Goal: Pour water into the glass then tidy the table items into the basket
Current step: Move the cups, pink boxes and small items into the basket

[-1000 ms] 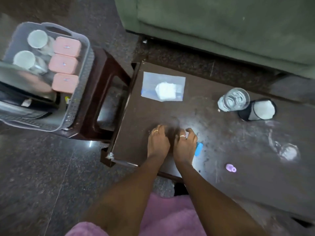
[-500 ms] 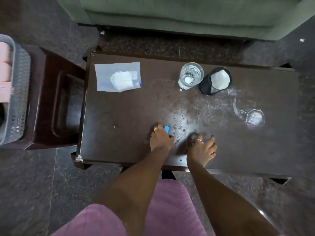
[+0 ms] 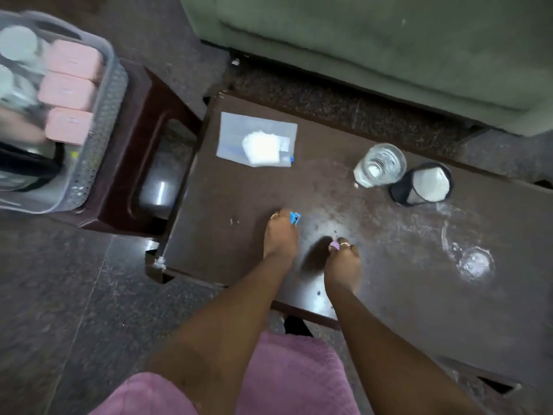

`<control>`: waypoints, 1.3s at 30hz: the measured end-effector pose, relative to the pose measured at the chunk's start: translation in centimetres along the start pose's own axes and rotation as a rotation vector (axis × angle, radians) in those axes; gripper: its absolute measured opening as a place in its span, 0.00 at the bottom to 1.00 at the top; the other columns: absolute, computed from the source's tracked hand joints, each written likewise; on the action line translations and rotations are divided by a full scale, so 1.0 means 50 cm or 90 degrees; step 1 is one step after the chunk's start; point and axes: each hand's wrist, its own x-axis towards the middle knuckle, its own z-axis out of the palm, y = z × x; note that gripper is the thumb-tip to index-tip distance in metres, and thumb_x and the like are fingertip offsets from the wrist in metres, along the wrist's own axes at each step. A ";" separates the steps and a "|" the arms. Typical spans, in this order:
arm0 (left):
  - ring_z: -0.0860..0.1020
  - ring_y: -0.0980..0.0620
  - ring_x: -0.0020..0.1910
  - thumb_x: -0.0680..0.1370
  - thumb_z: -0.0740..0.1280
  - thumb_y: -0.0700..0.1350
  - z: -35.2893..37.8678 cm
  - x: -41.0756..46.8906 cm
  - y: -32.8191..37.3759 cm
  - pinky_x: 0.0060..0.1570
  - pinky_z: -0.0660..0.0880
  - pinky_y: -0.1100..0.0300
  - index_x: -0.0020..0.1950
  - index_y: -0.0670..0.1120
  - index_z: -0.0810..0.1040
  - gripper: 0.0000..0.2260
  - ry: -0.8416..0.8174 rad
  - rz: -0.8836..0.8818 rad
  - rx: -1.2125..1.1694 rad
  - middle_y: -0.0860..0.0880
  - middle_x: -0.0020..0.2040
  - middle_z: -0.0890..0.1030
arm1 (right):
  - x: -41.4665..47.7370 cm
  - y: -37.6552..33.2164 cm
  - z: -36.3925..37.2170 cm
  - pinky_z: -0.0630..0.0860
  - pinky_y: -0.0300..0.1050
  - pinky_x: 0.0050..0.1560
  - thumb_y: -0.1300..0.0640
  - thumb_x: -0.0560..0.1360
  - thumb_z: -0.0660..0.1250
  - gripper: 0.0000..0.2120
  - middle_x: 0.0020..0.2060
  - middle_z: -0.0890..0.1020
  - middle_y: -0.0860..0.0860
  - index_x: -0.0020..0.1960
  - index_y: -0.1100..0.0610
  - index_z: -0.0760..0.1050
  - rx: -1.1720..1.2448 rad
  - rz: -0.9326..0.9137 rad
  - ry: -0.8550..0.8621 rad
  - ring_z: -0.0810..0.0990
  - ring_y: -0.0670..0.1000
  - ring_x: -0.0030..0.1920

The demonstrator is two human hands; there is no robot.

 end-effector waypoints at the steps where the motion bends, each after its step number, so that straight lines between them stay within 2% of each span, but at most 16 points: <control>1: 0.76 0.39 0.55 0.77 0.61 0.36 -0.035 0.014 -0.008 0.54 0.72 0.51 0.59 0.40 0.75 0.12 0.042 0.002 -0.028 0.38 0.55 0.78 | -0.004 -0.042 0.007 0.72 0.49 0.51 0.60 0.79 0.59 0.11 0.55 0.78 0.63 0.57 0.63 0.76 0.013 -0.029 -0.001 0.77 0.63 0.55; 6: 0.75 0.42 0.57 0.77 0.62 0.38 -0.244 0.087 -0.065 0.56 0.69 0.56 0.63 0.44 0.74 0.15 0.268 0.005 -0.092 0.41 0.56 0.79 | -0.043 -0.298 0.053 0.70 0.51 0.47 0.54 0.79 0.62 0.15 0.47 0.82 0.65 0.46 0.66 0.78 0.103 -0.206 -0.040 0.80 0.64 0.49; 9: 0.76 0.40 0.56 0.74 0.63 0.35 -0.381 0.134 -0.114 0.55 0.65 0.58 0.62 0.42 0.76 0.17 0.430 -0.003 -0.131 0.40 0.57 0.80 | -0.082 -0.454 0.076 0.67 0.45 0.51 0.60 0.76 0.65 0.10 0.50 0.81 0.63 0.49 0.66 0.80 0.160 -0.343 -0.068 0.79 0.62 0.51; 11: 0.77 0.37 0.53 0.71 0.64 0.33 -0.465 0.154 -0.155 0.53 0.64 0.56 0.59 0.40 0.78 0.17 0.538 -0.023 -0.153 0.37 0.54 0.81 | -0.113 -0.545 0.092 0.67 0.42 0.54 0.66 0.74 0.64 0.10 0.53 0.79 0.62 0.53 0.65 0.80 0.193 -0.433 -0.098 0.79 0.62 0.53; 14: 0.73 0.38 0.58 0.74 0.62 0.34 -0.561 0.167 -0.213 0.57 0.64 0.54 0.63 0.42 0.75 0.18 0.597 -0.101 -0.162 0.37 0.58 0.78 | -0.155 -0.661 0.115 0.69 0.43 0.57 0.68 0.72 0.64 0.14 0.54 0.79 0.62 0.56 0.63 0.80 0.222 -0.530 -0.149 0.79 0.60 0.53; 18: 0.71 0.42 0.62 0.75 0.59 0.32 -0.614 0.183 -0.274 0.57 0.65 0.56 0.66 0.42 0.73 0.20 0.568 -0.159 -0.173 0.38 0.62 0.74 | -0.196 -0.772 0.151 0.70 0.49 0.53 0.63 0.75 0.64 0.11 0.52 0.80 0.62 0.55 0.64 0.80 0.181 -0.637 -0.158 0.79 0.62 0.52; 21: 0.71 0.42 0.63 0.74 0.56 0.30 -0.617 0.192 -0.283 0.56 0.66 0.55 0.65 0.41 0.72 0.21 0.522 -0.156 -0.155 0.39 0.63 0.73 | -0.202 -0.821 0.171 0.70 0.52 0.49 0.58 0.77 0.61 0.11 0.52 0.81 0.60 0.53 0.63 0.79 0.108 -0.630 -0.119 0.77 0.61 0.54; 24: 0.71 0.43 0.63 0.75 0.55 0.31 -0.625 0.214 -0.286 0.57 0.65 0.56 0.66 0.42 0.71 0.20 0.508 -0.182 -0.169 0.40 0.65 0.72 | -0.193 -0.853 0.189 0.70 0.52 0.51 0.56 0.79 0.59 0.12 0.52 0.82 0.60 0.51 0.63 0.78 0.035 -0.607 -0.055 0.76 0.61 0.55; 26: 0.71 0.43 0.63 0.76 0.57 0.34 -0.637 0.235 -0.281 0.57 0.65 0.57 0.67 0.42 0.71 0.19 0.495 -0.152 -0.166 0.39 0.64 0.73 | -0.184 -0.869 0.198 0.70 0.51 0.52 0.54 0.79 0.58 0.13 0.52 0.82 0.58 0.52 0.61 0.77 -0.011 -0.595 -0.027 0.75 0.60 0.56; 29: 0.72 0.42 0.62 0.77 0.61 0.39 -0.658 0.262 -0.251 0.57 0.64 0.55 0.66 0.40 0.70 0.17 0.452 -0.116 -0.176 0.37 0.62 0.76 | -0.168 -0.888 0.195 0.71 0.50 0.51 0.54 0.78 0.59 0.12 0.53 0.82 0.59 0.53 0.62 0.76 -0.011 -0.564 -0.017 0.75 0.61 0.57; 31: 0.74 0.41 0.60 0.77 0.62 0.41 -0.673 0.290 -0.234 0.54 0.68 0.55 0.63 0.39 0.72 0.15 0.424 -0.137 -0.223 0.37 0.60 0.77 | -0.153 -0.906 0.191 0.72 0.51 0.50 0.56 0.78 0.59 0.12 0.54 0.81 0.61 0.54 0.63 0.75 0.016 -0.533 -0.027 0.75 0.61 0.57; 34: 0.76 0.41 0.57 0.76 0.63 0.43 -0.685 0.341 -0.228 0.49 0.69 0.56 0.56 0.38 0.75 0.12 0.372 -0.153 -0.181 0.39 0.57 0.79 | -0.122 -0.936 0.188 0.73 0.51 0.49 0.59 0.77 0.58 0.11 0.55 0.80 0.61 0.53 0.64 0.75 0.032 -0.516 -0.028 0.76 0.60 0.57; 37: 0.75 0.42 0.58 0.77 0.64 0.43 -0.690 0.373 -0.226 0.52 0.68 0.56 0.58 0.37 0.76 0.13 0.342 -0.142 -0.154 0.39 0.59 0.79 | -0.089 -0.969 0.184 0.73 0.49 0.49 0.62 0.78 0.57 0.11 0.56 0.79 0.59 0.55 0.62 0.75 -0.017 -0.533 -0.007 0.77 0.59 0.58; 39: 0.74 0.43 0.61 0.77 0.62 0.42 -0.692 0.387 -0.230 0.53 0.65 0.59 0.60 0.39 0.76 0.14 0.346 -0.135 -0.142 0.40 0.61 0.78 | -0.068 -0.987 0.185 0.72 0.49 0.52 0.62 0.78 0.58 0.12 0.59 0.77 0.58 0.58 0.62 0.75 -0.048 -0.554 -0.004 0.75 0.58 0.60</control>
